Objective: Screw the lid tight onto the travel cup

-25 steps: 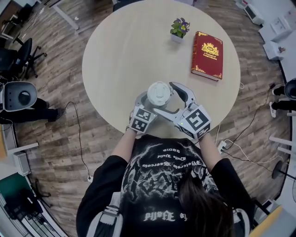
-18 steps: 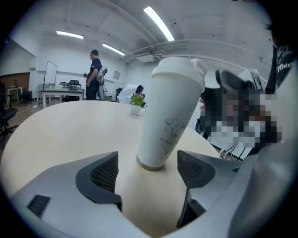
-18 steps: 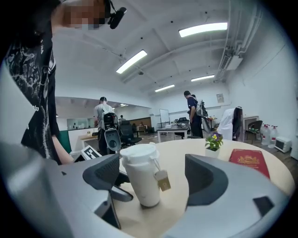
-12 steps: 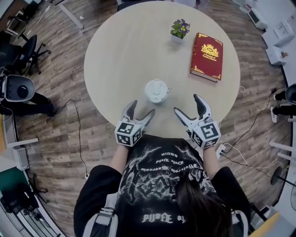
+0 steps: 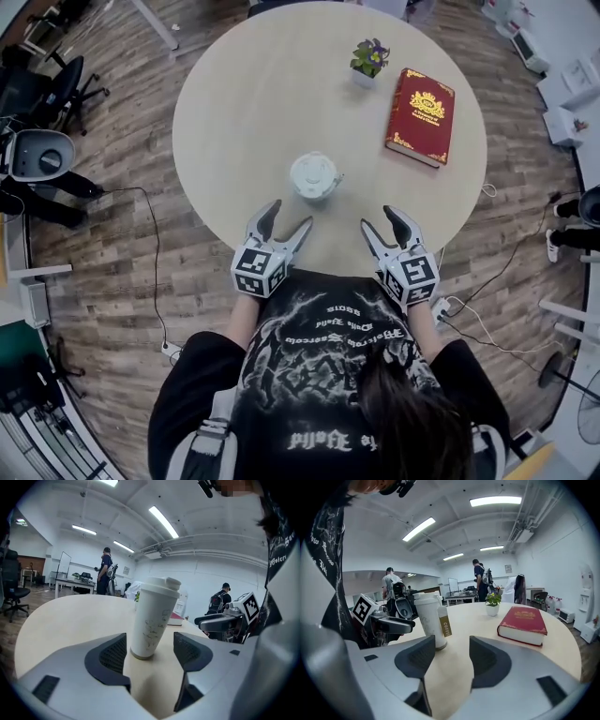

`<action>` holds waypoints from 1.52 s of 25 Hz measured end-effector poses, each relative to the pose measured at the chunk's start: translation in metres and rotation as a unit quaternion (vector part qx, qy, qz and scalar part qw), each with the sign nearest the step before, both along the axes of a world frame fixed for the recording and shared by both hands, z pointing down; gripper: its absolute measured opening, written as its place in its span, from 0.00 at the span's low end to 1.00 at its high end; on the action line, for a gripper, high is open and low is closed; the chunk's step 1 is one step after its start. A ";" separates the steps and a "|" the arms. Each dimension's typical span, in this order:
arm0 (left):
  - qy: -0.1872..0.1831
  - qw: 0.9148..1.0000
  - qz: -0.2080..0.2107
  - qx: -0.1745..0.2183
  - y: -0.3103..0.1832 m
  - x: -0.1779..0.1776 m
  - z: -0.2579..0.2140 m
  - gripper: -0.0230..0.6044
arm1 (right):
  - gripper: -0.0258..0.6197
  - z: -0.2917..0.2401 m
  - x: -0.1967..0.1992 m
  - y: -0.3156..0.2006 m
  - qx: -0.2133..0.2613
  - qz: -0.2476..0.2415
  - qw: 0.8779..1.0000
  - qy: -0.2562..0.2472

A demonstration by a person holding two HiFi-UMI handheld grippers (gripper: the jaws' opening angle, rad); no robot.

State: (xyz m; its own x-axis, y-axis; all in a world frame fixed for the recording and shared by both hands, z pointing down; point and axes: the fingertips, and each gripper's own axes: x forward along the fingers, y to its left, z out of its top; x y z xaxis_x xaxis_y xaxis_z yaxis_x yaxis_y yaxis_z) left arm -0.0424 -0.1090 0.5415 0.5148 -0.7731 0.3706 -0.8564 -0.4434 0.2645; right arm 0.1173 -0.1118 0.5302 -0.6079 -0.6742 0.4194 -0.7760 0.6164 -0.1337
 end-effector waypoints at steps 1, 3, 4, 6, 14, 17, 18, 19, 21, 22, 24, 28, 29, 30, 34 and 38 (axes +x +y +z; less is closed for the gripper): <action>0.000 1.000 -0.003 0.003 0.001 0.000 -0.001 0.52 | 0.39 -0.001 -0.001 -0.001 0.005 -0.001 1.000 0.008; -0.003 1.000 -0.010 0.009 0.001 -0.001 -0.004 0.39 | 0.33 -0.002 -0.002 -0.002 0.014 -0.003 0.999 0.030; -0.005 1.000 -0.014 0.012 0.002 -0.001 -0.006 0.38 | 0.29 -0.003 -0.004 -0.001 0.017 -0.006 0.999 0.037; -0.007 1.000 -0.022 0.018 0.003 -0.002 -0.009 0.32 | 0.22 -0.004 -0.007 0.001 0.019 -0.010 0.999 0.041; -0.011 0.999 -0.026 0.026 0.005 -0.001 -0.009 0.07 | 0.05 -0.007 -0.015 0.000 0.010 -0.002 1.000 0.014; -0.023 0.999 -0.024 0.024 0.003 0.001 -0.007 0.07 | 0.05 -0.009 -0.013 -0.004 0.002 0.011 1.000 0.000; -0.022 0.999 -0.023 0.022 0.003 0.002 -0.006 0.07 | 0.05 -0.009 -0.011 -0.005 0.001 0.015 1.000 -0.002; -0.021 0.999 -0.022 0.021 0.003 0.002 -0.006 0.07 | 0.05 -0.009 -0.010 -0.005 0.000 0.018 1.000 -0.003; -0.019 0.999 -0.021 0.019 0.003 0.002 -0.006 0.07 | 0.05 -0.008 -0.010 -0.004 -0.004 0.022 1.000 -0.008; -0.019 0.999 -0.021 0.019 0.004 0.002 -0.006 0.07 | 0.05 -0.008 -0.011 -0.004 -0.005 0.022 1.000 -0.008; -0.022 0.999 -0.023 0.019 0.004 0.001 -0.006 0.07 | 0.05 -0.006 -0.012 -0.002 -0.008 0.022 1.000 -0.008; -0.024 0.999 -0.037 0.019 0.002 -0.004 -0.005 0.07 | 0.05 -0.004 -0.013 -0.001 -0.011 0.019 1.000 -0.007; -0.021 0.999 -0.040 0.019 0.001 -0.005 -0.005 0.07 | 0.05 -0.003 -0.013 -0.002 -0.012 0.020 1.000 -0.007; -0.018 0.999 -0.042 0.018 0.001 -0.007 -0.005 0.07 | 0.05 -0.003 -0.012 -0.003 -0.013 0.021 1.000 -0.008; -0.020 0.998 -0.052 0.010 -0.001 -0.011 -0.002 0.07 | 0.05 -0.002 -0.008 -0.004 -0.015 0.033 0.999 -0.010; -0.020 0.999 -0.050 0.009 -0.003 -0.010 -0.001 0.07 | 0.05 -0.001 -0.008 -0.005 -0.015 0.032 0.999 -0.007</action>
State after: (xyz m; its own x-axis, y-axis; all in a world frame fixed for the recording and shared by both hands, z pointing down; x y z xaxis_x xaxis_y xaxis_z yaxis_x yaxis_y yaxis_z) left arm -0.0521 -0.1120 0.5401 0.4203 -0.8264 0.3748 -0.9061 -0.3600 0.2222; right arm 0.1092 -0.1165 0.5291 -0.5698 -0.6996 0.4312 -0.8116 0.5613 -0.1618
